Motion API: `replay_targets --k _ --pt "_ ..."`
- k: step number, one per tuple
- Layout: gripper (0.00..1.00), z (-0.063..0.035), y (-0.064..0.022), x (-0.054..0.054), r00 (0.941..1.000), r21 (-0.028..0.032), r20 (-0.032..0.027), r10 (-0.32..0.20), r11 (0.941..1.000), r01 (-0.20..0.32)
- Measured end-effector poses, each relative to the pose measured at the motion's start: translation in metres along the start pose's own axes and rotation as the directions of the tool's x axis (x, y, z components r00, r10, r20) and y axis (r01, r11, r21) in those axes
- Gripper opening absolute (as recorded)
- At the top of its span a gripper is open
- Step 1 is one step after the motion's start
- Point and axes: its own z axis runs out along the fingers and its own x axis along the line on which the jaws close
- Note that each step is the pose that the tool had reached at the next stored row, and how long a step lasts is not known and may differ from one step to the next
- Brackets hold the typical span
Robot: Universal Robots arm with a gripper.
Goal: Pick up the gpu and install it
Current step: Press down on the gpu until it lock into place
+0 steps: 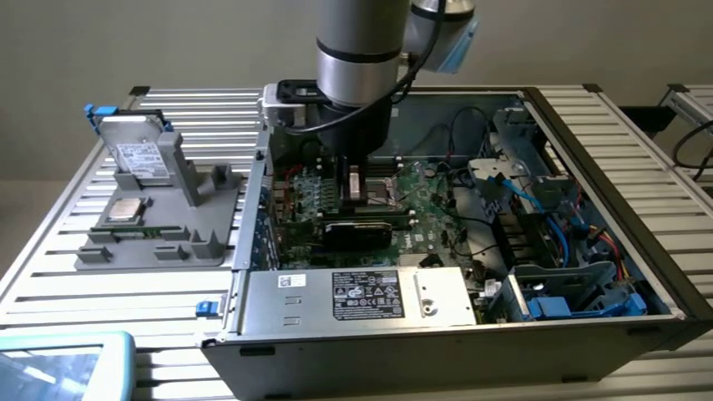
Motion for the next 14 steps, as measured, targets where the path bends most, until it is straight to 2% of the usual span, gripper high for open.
replay_targets --k 4,5,14 --pt "0.11 -0.018 0.0022 0.0 1.0 -0.0002 -0.0001 0.0 1.0 0.0" --pt "0.11 -0.0196 0.0032 0.0 1.0 -0.0003 -0.0004 0.0 1.0 0.0" --pt "0.11 -0.0195 0.0033 0.0 1.0 -0.0004 -0.0008 0.0 1.0 0.0"
